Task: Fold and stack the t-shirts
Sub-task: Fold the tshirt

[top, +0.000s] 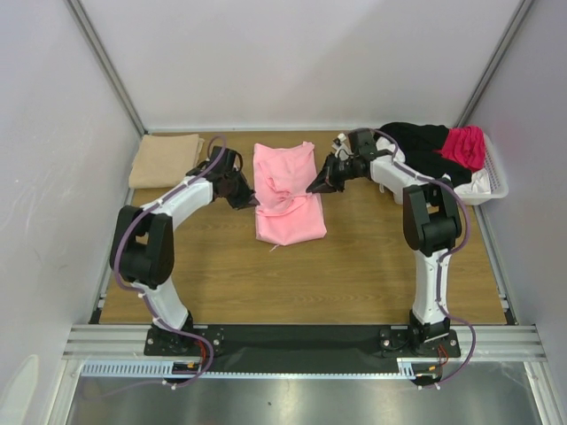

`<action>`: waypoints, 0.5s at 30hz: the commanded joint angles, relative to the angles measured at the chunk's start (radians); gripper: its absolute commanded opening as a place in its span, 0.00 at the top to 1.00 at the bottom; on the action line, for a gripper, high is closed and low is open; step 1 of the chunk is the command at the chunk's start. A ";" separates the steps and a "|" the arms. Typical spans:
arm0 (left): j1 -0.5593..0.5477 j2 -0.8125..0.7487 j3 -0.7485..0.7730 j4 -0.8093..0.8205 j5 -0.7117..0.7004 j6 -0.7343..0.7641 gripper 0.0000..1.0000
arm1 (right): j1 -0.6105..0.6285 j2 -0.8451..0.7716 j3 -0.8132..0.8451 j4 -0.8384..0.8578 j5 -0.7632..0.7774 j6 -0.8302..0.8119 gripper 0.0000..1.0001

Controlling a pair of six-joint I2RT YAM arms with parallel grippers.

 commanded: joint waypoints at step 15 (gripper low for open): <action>0.035 0.111 0.105 0.081 0.042 0.051 1.00 | -0.009 0.106 0.072 -0.021 0.005 -0.051 1.00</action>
